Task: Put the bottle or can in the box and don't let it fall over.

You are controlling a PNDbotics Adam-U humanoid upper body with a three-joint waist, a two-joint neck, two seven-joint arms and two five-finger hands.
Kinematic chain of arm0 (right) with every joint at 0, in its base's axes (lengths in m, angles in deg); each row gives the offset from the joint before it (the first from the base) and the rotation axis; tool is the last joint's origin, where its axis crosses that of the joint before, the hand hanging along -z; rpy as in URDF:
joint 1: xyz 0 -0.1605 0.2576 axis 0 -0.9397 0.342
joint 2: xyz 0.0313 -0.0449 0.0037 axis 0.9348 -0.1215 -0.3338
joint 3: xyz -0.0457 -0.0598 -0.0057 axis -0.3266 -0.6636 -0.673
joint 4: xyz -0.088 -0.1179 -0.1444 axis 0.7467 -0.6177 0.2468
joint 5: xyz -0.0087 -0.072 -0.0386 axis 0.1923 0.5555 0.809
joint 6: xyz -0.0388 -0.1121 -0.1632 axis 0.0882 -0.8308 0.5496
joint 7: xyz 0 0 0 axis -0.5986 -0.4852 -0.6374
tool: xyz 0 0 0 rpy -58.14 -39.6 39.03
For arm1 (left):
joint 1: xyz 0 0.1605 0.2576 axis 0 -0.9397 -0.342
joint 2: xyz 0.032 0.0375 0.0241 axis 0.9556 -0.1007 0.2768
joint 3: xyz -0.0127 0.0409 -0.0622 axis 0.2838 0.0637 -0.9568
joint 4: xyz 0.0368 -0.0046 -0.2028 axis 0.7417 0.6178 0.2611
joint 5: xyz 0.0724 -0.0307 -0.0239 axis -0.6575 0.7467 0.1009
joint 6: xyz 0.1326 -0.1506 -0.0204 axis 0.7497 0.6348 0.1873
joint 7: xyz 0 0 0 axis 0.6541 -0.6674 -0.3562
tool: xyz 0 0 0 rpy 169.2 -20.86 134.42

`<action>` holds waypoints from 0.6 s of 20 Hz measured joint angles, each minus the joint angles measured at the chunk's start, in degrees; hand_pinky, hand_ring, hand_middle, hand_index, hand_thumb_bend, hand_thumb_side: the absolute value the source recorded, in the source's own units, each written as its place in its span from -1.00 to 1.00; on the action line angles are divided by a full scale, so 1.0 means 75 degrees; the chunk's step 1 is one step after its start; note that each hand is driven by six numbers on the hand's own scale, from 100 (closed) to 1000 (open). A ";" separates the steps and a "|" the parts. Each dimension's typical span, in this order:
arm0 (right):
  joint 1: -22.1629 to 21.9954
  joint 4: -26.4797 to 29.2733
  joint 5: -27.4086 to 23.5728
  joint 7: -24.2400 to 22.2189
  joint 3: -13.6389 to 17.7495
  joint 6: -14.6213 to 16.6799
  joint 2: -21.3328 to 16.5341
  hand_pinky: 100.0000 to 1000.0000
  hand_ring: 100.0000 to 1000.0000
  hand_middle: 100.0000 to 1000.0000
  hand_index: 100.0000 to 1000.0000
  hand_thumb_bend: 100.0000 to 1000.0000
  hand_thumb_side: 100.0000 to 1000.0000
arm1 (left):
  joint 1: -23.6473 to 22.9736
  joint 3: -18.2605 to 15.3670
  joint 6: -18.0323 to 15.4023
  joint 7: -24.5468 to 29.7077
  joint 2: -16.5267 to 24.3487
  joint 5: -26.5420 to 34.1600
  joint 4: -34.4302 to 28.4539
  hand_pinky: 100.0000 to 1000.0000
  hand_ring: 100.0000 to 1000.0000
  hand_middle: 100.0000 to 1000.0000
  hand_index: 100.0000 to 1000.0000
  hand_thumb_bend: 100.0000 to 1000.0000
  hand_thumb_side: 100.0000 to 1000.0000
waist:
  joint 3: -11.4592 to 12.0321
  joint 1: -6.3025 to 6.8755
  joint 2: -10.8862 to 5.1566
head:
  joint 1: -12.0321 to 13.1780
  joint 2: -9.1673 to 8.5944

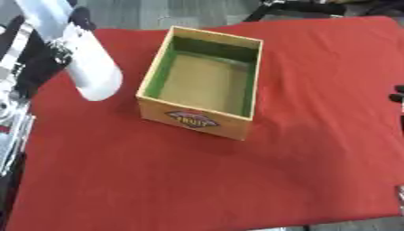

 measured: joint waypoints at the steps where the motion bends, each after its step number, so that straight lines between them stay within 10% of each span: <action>1: -0.0014 0.0000 0.0000 0.0001 0.0009 0.0001 0.0000 0.79 0.36 0.27 0.75 -1.00 0.54 | 0.0099 0.0048 0.0008 -0.0013 -0.0007 0.0010 0.0061 0.42 1.00 -0.21 -0.97 -1.00 0.24 | -0.0023 0.0000 -0.0005 | -0.0004 0.0029; 12: 0.0015 0.0000 0.0000 0.0083 0.0059 0.0062 0.0004 0.79 0.36 0.26 0.75 -1.00 0.54 | 0.0760 0.0317 -0.0013 -0.0339 -0.0682 -0.0378 0.0718 0.40 1.00 -0.22 -0.97 -1.00 0.20 | -0.0296 0.0035 0.0060 | 0.0049 0.0073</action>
